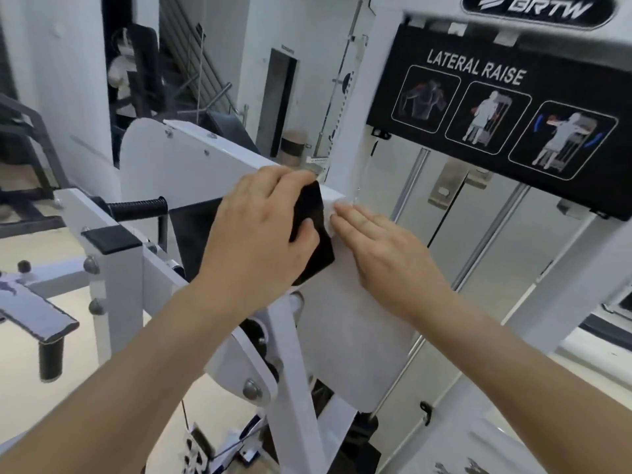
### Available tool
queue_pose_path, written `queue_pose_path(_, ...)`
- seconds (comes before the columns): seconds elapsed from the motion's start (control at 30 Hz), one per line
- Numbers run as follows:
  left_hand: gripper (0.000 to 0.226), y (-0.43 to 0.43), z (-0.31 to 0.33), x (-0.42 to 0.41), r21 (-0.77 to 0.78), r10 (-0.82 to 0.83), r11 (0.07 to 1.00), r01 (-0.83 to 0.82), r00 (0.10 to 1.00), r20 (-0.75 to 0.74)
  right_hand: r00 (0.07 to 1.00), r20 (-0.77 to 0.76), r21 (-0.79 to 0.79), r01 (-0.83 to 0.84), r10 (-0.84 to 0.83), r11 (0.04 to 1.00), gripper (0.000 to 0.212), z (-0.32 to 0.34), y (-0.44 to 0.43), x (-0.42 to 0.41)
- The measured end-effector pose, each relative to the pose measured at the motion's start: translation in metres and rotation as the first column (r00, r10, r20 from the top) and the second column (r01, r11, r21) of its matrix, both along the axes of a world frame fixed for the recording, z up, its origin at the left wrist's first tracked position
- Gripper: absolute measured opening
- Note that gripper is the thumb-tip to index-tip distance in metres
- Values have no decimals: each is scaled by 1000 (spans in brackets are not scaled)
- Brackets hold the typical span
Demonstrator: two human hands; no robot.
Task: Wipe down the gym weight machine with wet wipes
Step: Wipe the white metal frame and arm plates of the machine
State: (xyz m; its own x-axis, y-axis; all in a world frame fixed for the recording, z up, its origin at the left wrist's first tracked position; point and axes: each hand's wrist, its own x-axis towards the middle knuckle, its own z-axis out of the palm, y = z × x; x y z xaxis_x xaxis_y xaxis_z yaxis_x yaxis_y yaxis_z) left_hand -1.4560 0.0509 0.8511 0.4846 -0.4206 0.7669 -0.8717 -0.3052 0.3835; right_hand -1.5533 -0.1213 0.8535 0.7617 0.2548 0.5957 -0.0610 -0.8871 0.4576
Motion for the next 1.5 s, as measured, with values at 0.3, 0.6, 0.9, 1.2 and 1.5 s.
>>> queue_pose_path(0.3,64,19,-6,22,-132,-303,950,285,940,-155,977,202,884,-211,67,416,25,53,45,20)
queue_pose_path(0.6,62,44,-20,45,-316,-562,818,481,786,-258,960,127,513,-279,250,812,51,-10,103,20)
queue_pose_path(0.9,44,44,-17,78,-354,-487,854,382,826,-283,728,-652,110,368,-213,923,56,96,124,79)
queue_pose_path(1.2,55,81,-33,127,322,167,941,-100,968,-187,553,-711,-222,408,-433,885,36,39,160,182)
queue_pose_path(1.5,46,83,-55,118,-51,104,993,-110,990,-99,923,-330,-528,-8,-197,849,44,-3,133,142)
